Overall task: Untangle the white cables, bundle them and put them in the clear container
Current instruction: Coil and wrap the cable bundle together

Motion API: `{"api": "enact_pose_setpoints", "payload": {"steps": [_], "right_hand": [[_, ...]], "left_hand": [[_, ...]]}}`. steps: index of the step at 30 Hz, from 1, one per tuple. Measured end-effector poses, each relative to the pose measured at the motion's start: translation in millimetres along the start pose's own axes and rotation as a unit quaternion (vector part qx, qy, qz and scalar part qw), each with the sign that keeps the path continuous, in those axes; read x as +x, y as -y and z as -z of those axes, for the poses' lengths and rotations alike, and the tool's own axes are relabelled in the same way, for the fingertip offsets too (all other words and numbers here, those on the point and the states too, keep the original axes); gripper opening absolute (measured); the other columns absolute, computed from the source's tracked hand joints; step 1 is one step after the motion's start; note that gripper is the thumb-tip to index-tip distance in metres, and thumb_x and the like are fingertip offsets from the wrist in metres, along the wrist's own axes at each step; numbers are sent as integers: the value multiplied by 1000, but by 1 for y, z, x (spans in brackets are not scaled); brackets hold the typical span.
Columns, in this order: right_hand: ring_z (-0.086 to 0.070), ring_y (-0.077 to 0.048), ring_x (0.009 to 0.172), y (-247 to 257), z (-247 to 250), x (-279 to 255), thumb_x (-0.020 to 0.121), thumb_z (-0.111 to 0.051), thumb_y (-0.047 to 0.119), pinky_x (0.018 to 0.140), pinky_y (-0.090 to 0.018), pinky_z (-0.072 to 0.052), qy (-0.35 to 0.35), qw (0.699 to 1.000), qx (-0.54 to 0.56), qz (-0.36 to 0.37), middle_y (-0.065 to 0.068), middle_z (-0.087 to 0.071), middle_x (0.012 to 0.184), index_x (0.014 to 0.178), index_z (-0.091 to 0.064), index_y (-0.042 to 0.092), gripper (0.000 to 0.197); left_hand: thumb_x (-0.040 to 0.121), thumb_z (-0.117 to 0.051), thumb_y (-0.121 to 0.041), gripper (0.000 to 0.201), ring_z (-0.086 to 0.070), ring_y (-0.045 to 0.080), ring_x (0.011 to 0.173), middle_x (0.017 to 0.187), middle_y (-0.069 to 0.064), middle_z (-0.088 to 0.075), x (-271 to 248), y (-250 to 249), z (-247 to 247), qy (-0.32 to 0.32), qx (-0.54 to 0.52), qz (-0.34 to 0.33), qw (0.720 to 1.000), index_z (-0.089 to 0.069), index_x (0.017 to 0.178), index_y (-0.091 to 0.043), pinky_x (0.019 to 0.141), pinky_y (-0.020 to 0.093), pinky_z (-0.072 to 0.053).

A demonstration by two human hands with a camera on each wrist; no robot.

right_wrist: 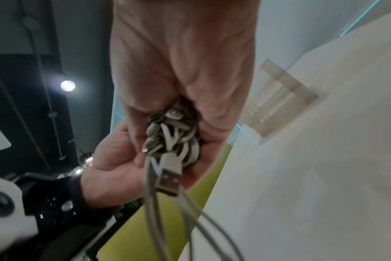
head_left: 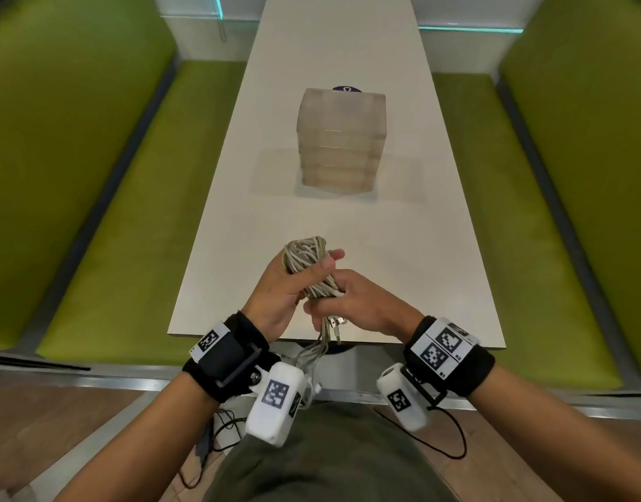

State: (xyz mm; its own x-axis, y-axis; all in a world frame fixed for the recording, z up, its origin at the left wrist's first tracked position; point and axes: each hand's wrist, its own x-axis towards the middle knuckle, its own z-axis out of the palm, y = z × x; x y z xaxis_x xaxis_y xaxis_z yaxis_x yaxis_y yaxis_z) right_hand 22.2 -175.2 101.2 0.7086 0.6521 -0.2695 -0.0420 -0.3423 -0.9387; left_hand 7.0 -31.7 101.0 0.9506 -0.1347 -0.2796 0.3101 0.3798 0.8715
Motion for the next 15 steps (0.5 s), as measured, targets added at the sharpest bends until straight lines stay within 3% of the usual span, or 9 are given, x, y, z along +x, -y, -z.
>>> {"api": "enact_pose_setpoints", "payload": {"steps": [2,4,6,7,9,12,15], "right_hand": [[-59,-10,67,2,2,1,89,-59,10,68,-18,-44,43,999,-13,11,-4,-64,66,70,-61,7,19],[-60,-14,67,5,2,4,93,-58,18,70,-22,-48,75,996,-22,31,-1,-62,65,70,-59,13,24],[-61,-19,72,7,2,4,93,-55,40,78,-34,-51,101,993,-25,57,0,-62,69,76,-59,9,36],[-61,-18,74,5,2,2,89,-51,54,79,-35,-51,116,991,-13,61,0,-62,73,84,-59,4,51],[-60,-11,75,-3,0,0,82,-46,68,75,-26,-51,168,982,84,29,-3,-60,83,101,-55,-1,72],[-60,-13,84,-12,-2,-4,82,-60,57,79,-25,-52,236,925,294,-50,-8,-59,93,111,-53,-1,66],[-62,-21,98,-13,2,-2,90,-60,22,94,-35,-50,247,930,265,-61,-13,-64,103,113,-55,-7,37]], "left_hand": [[78,-68,-7,54,-63,22,112,115,13,-69,1,-3,3,23,-42,5,999,-52,128,-16,79,30,-55],[78,-67,-4,54,-66,24,104,94,8,-72,1,-4,4,27,-65,1,998,-56,127,-22,76,32,-57],[77,-66,-7,39,-66,25,87,69,2,-67,-2,-6,1,17,-59,1,998,-65,112,-24,76,34,-58],[76,-66,-8,29,-66,25,80,61,1,-64,-3,-8,-1,10,-48,-2,999,-67,101,-23,78,34,-57],[76,-66,-11,12,-66,20,64,55,0,-59,-4,-7,-1,11,-17,-10,1000,-64,86,-18,85,40,-51],[75,-71,-17,13,-66,19,62,57,0,-59,-6,-4,-1,46,47,-23,998,-59,77,-17,84,45,-49],[77,-73,-19,17,-64,19,62,58,0,-57,-5,0,-5,67,74,-29,995,-56,73,-19,83,48,-49]]}}
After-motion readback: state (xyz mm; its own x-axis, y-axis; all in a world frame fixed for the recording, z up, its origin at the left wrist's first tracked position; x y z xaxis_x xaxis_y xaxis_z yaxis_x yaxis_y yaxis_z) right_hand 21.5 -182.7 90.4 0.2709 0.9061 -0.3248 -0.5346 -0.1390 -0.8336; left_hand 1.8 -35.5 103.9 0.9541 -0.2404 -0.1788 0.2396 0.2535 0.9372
